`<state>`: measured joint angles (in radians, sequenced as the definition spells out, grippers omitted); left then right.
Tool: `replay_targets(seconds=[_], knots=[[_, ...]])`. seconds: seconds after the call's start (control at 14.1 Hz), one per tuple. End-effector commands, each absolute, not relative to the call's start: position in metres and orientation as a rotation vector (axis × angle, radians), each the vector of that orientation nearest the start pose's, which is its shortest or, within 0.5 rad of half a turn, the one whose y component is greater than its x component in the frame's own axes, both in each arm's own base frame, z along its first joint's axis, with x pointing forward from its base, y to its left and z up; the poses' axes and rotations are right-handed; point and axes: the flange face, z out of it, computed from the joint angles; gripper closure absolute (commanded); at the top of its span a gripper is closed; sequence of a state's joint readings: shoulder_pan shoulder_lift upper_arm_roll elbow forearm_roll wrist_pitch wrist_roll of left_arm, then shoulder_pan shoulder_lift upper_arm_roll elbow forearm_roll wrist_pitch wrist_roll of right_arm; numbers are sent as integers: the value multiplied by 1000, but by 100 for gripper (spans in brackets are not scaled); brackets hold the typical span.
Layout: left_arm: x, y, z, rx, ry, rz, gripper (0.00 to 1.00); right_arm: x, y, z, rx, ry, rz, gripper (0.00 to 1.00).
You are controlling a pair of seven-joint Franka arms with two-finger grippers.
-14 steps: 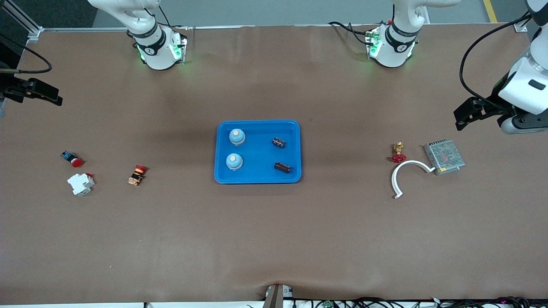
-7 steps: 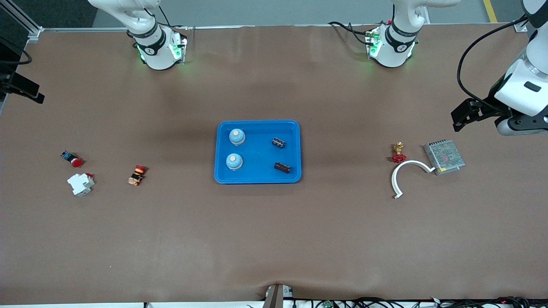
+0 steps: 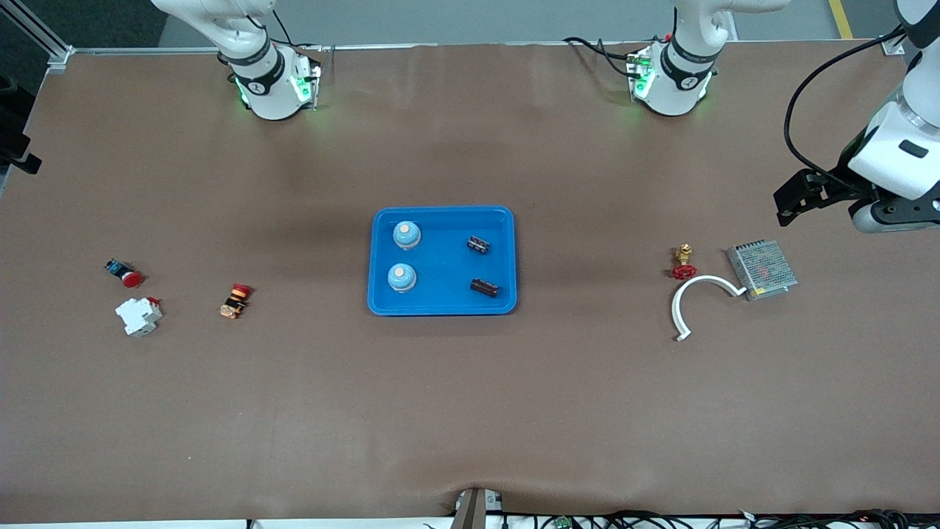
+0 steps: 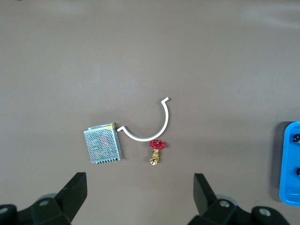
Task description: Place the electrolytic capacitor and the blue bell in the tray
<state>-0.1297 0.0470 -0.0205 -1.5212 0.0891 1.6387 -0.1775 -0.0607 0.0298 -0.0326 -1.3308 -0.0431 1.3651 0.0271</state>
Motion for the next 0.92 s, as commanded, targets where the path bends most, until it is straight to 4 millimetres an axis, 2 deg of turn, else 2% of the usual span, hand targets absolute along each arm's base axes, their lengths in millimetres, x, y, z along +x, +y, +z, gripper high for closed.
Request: replay_targets(seconds=[0.0, 0.21, 0.43, 0.57, 0.71, 0.85], knots=[[572, -76, 631, -3075, -22, -144, 0, 542, -61, 702, -3181, 216, -14, 0], [572, -74, 631, -3074, -20, -146, 0, 547, -63, 699, -3172, 225, -44, 0], [571, -73, 634, -3073, -22, -151, 0, 551, -65, 679, -3171, 225, -22, 0], [569, -73, 641, -3073, -23, -170, 0, 546, -68, 668, -3166, 234, -19, 0], [566, -73, 647, -3080, -27, -174, 0, 544, -70, 664, -3166, 238, -32, 0], [564, -75, 646, -3078, -19, -139, 0, 544, -69, 664, -3166, 236, -27, 0]])
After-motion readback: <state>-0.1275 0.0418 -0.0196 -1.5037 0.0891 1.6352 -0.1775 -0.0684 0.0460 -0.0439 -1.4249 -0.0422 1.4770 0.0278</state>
